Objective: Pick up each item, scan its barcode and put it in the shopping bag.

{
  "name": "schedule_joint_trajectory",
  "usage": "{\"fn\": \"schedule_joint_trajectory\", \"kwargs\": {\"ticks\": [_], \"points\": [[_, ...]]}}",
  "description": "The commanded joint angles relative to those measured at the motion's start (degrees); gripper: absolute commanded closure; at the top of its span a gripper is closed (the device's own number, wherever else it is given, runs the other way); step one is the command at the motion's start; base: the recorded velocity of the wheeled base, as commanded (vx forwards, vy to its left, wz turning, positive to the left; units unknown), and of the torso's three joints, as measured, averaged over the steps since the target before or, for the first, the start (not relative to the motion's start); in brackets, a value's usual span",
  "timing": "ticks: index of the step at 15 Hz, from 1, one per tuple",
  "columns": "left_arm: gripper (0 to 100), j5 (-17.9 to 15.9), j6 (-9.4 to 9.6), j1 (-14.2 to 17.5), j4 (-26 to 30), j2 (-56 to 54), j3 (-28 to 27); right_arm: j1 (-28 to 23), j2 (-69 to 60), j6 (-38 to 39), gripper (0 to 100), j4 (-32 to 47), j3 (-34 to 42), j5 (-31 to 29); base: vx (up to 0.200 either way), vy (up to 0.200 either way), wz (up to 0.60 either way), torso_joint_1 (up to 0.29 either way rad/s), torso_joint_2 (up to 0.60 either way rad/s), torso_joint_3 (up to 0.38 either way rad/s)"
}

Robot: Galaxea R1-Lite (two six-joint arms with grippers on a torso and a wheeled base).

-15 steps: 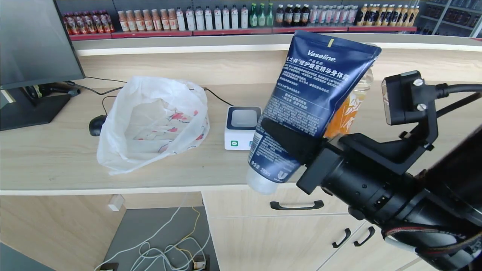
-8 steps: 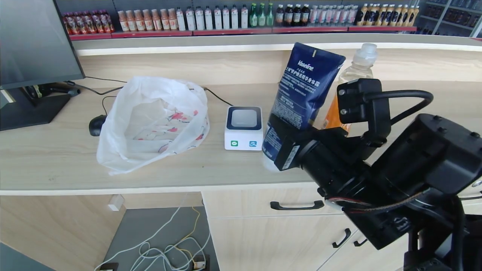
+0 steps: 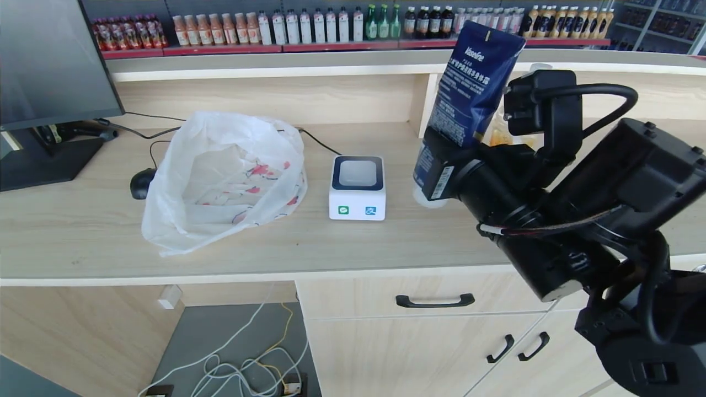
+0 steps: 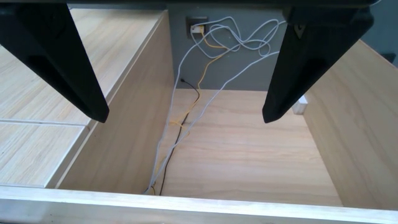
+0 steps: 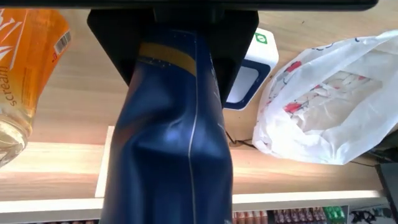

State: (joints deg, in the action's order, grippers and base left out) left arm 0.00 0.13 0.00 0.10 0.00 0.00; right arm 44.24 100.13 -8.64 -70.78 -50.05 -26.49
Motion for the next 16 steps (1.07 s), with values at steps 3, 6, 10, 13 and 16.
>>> {"fn": "schedule_joint_trajectory", "kwargs": {"ticks": [3, 6, 10, 13, 16], "points": [[0, 0.0, 0.04, 0.0, 0.0, 0.0, 0.0, -5.5, 1.1, 0.3, 100, -0.1, -0.3, 2.1, 0.0, 0.0, 0.0, 0.0, 0.0, 0.0], [0, 0.0, -0.13, 0.0, 0.0, 0.0, 0.0, -6.6, 1.4, 0.7, 100, -0.1, 0.0, 2.2, 0.0, 0.0, 0.0, 0.0, 0.0, 0.0], [0, 0.0, -0.4, 0.1, 0.0, 0.0, 0.0, -7.0, 1.6, 3.0, 100, -0.1, 0.1, 2.2, 0.0, 0.1, 0.0, -0.001, 0.0, 0.002], [0, 0.0, -0.75, 0.1, 0.0, 0.0, 0.0, -6.9, 1.6, 3.4, 100, -0.1, 0.0, 2.3, 0.0, 0.2, 0.0, 0.002, 0.01, 0.004], [0, 0.0, -0.75, 0.1, 0.0, 0.0, 0.0, -6.9, 1.5, 3.5, 100, -0.1, -0.5, 2.3, 0.0, 0.2, 0.0, 0.006, 0.0, 0.001]]}}
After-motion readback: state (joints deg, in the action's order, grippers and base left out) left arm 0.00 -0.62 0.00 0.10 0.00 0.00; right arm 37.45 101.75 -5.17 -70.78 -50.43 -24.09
